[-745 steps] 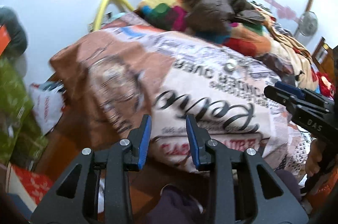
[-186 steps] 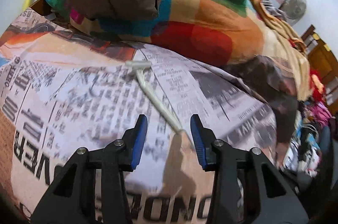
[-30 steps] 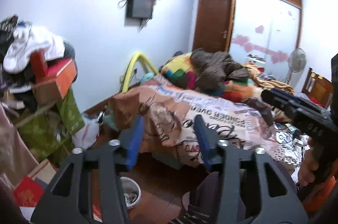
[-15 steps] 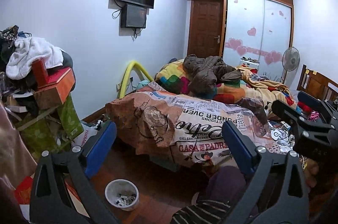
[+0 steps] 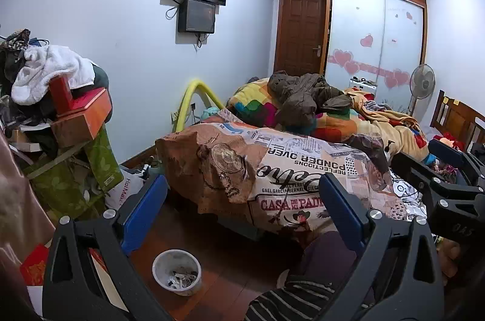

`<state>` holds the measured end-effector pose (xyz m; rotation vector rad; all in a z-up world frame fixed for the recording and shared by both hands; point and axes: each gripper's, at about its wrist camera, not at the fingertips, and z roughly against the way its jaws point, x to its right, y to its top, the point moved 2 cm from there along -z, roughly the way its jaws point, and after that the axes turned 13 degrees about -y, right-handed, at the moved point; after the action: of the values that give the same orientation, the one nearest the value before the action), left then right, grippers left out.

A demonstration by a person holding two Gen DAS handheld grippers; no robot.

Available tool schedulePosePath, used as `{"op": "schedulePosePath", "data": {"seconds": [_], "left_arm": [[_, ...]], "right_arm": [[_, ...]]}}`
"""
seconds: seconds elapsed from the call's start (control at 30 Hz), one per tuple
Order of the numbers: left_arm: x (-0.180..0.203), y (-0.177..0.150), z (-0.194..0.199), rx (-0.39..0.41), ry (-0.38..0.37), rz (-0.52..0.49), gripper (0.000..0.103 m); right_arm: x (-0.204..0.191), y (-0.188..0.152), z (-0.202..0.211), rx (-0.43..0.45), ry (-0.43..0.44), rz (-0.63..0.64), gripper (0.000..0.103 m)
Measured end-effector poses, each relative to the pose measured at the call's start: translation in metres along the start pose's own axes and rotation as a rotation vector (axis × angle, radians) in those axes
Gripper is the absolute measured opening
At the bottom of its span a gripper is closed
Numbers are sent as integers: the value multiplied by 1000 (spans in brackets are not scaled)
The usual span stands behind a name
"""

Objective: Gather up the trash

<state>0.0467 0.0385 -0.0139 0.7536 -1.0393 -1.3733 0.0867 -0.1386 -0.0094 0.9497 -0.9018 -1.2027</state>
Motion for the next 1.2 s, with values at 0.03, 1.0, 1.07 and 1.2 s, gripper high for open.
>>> {"op": "schedulePosePath", "data": {"seconds": [0.03,1.0,1.07,1.2], "left_arm": [[0,0,0,-1,1,0,101],[-5,-5,-3,-7,-2,22,102],[-5,-5,-3,-7,-3,22,102],[-3,-5,-3,-6,0,22,102]], "right_arm": [[0,-1,-1,-4,1,-1,103],[2,1,1,-28,6,-2,103],[2,1,1,-27,4,-3,103],[3,2,2,-26,-1,-2,103]]}}
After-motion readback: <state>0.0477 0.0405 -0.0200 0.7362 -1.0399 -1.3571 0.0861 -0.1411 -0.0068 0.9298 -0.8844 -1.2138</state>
